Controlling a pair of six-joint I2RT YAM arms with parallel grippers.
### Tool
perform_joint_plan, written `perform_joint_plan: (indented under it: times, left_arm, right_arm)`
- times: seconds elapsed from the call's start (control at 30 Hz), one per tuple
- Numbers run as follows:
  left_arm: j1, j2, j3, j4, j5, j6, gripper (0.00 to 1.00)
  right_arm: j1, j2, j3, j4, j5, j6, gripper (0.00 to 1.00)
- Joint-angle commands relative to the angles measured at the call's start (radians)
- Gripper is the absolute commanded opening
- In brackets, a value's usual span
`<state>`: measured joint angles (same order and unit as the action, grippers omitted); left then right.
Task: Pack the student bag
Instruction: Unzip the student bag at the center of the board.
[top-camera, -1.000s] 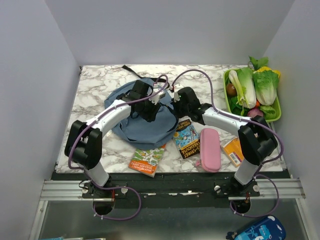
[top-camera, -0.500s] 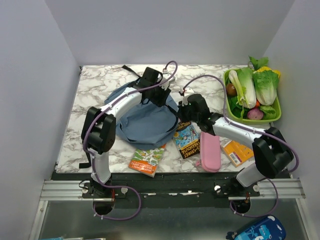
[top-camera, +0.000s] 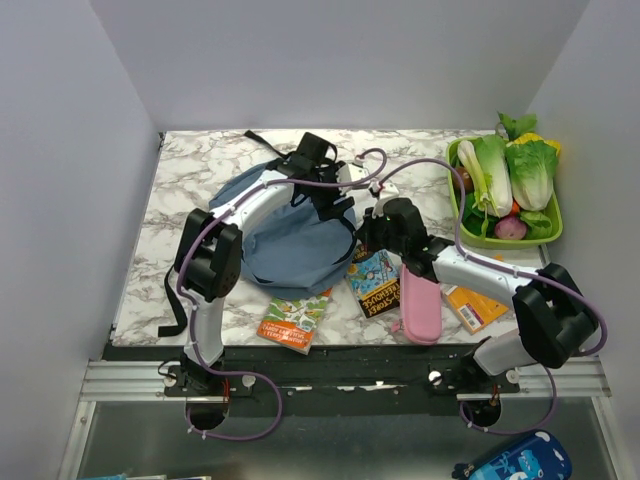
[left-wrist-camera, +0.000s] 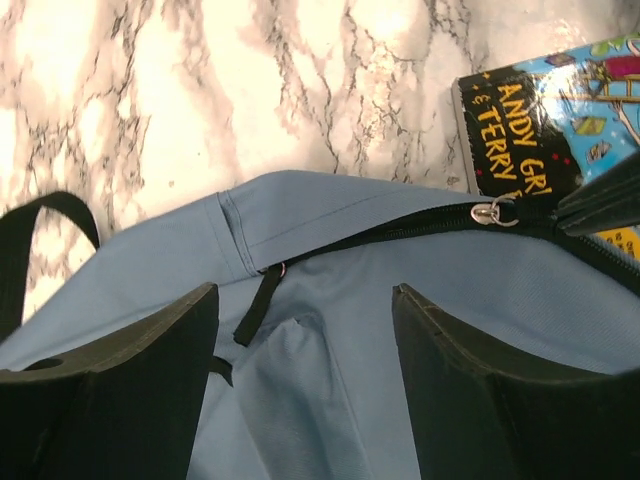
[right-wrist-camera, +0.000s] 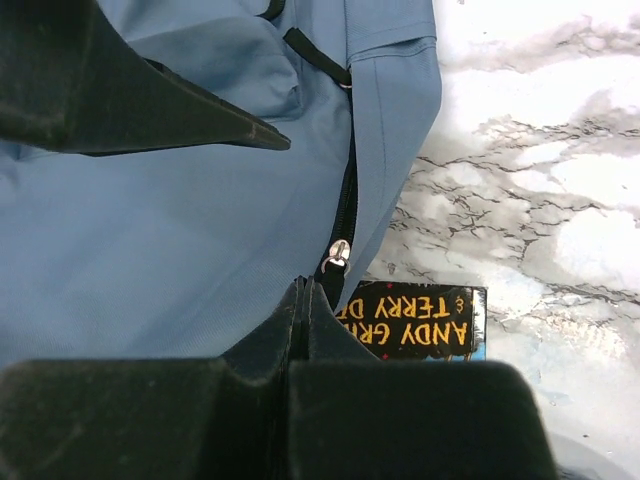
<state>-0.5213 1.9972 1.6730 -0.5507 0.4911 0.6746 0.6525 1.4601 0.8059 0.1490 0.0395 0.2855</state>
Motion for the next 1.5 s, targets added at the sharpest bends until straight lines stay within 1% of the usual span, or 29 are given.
perform_joint_plan:
  times: [0.0,0.07,0.13,0.23,0.33,0.4,0.47,0.53,0.57,0.63,0.7,0.73,0.77,0.87,1.03,1.1,1.13,1.17,1.2,1.23,1.27,1.33,1.37,1.4,1.43,1.47]
  left_arm:
    - [-0.014,0.072,0.073,-0.092,0.121,0.233,0.78]
    - [-0.023,0.101,0.121,-0.147,0.133,0.267,0.78]
    - [-0.028,0.136,0.148,-0.182,0.178,0.322,0.79]
    - [-0.039,0.176,0.194,-0.221,0.207,0.347,0.8]
    - [-0.043,0.221,0.27,-0.27,0.246,0.381,0.8]
    - [-0.043,0.248,0.327,-0.346,0.279,0.456,0.81]
    - [-0.046,0.264,0.355,-0.422,0.302,0.522,0.8]
    - [-0.055,0.282,0.381,-0.433,0.296,0.534,0.78]
    - [-0.057,0.291,0.393,-0.442,0.297,0.536,0.74]
    - [-0.059,0.327,0.445,-0.477,0.297,0.554,0.72]
    - [-0.06,0.366,0.505,-0.546,0.296,0.568,0.64]
    - [-0.06,0.376,0.522,-0.577,0.291,0.6,0.58]
    - [-0.06,0.383,0.531,-0.607,0.284,0.606,0.47]
    - [-0.059,0.384,0.521,-0.614,0.264,0.634,0.35]
    - [-0.054,0.379,0.508,-0.672,0.23,0.707,0.31]
    - [-0.052,0.384,0.51,-0.692,0.218,0.727,0.27]
    - [-0.049,0.385,0.51,-0.692,0.216,0.726,0.24]
    - [-0.048,0.387,0.51,-0.681,0.216,0.72,0.14]
    - [-0.046,0.388,0.51,-0.664,0.214,0.676,0.05]
    - [-0.046,0.39,0.511,-0.634,0.207,0.63,0.0]
    - [-0.046,0.393,0.513,-0.565,0.19,0.576,0.0]
    - [-0.043,0.393,0.525,-0.496,0.156,0.44,0.0]
    - [-0.037,0.391,0.522,-0.383,0.111,0.383,0.0]
    - [-0.029,0.382,0.513,-0.318,0.084,0.326,0.0]
    - [-0.019,0.376,0.51,-0.258,0.069,0.212,0.0]
    - [-0.005,0.371,0.507,-0.162,0.06,0.165,0.0]
  right_arm:
    - [-0.002,-0.04,-0.027,0.073,0.017,0.044,0.01]
    - [-0.002,-0.052,-0.037,0.084,0.016,0.055,0.01]
    - [-0.002,-0.075,-0.054,0.115,0.007,0.06,0.01]
    - [-0.002,-0.09,-0.074,0.141,0.003,0.06,0.01]
    - [-0.002,-0.09,-0.082,0.153,-0.001,0.06,0.01]
    - [-0.002,-0.087,-0.082,0.155,-0.001,0.061,0.01]
    - [-0.004,-0.086,-0.082,0.156,-0.001,0.058,0.01]
    - [-0.002,-0.086,-0.082,0.158,0.0,0.058,0.01]
    - [-0.002,-0.086,-0.082,0.161,-0.001,0.06,0.01]
    - [-0.001,-0.083,-0.082,0.167,0.0,0.06,0.01]
    - [-0.002,-0.087,-0.082,0.175,0.002,0.061,0.01]
    - [-0.002,-0.087,-0.082,0.178,0.003,0.061,0.01]
    - [-0.002,-0.086,-0.08,0.179,0.005,0.061,0.01]
    - [-0.002,-0.081,-0.079,0.188,0.003,0.064,0.01]
    - [-0.002,-0.078,-0.077,0.196,0.0,0.067,0.01]
    - [-0.002,-0.083,-0.079,0.195,0.0,0.067,0.01]
    - [-0.002,-0.084,-0.079,0.195,0.0,0.067,0.01]
    - [-0.002,-0.086,-0.079,0.193,0.0,0.069,0.01]
    - [-0.002,-0.086,-0.079,0.195,0.0,0.066,0.01]
    - [-0.002,-0.087,-0.079,0.195,0.002,0.066,0.01]
    - [-0.002,-0.089,-0.079,0.193,0.002,0.067,0.01]
    - [-0.002,-0.09,-0.077,0.192,0.007,0.061,0.01]
    - [-0.002,-0.092,-0.076,0.189,0.008,0.06,0.01]
    - [-0.002,-0.093,-0.076,0.187,0.013,0.058,0.01]
    - [-0.002,-0.093,-0.074,0.181,0.017,0.057,0.01]
    - [-0.002,-0.096,-0.073,0.178,0.02,0.054,0.01]
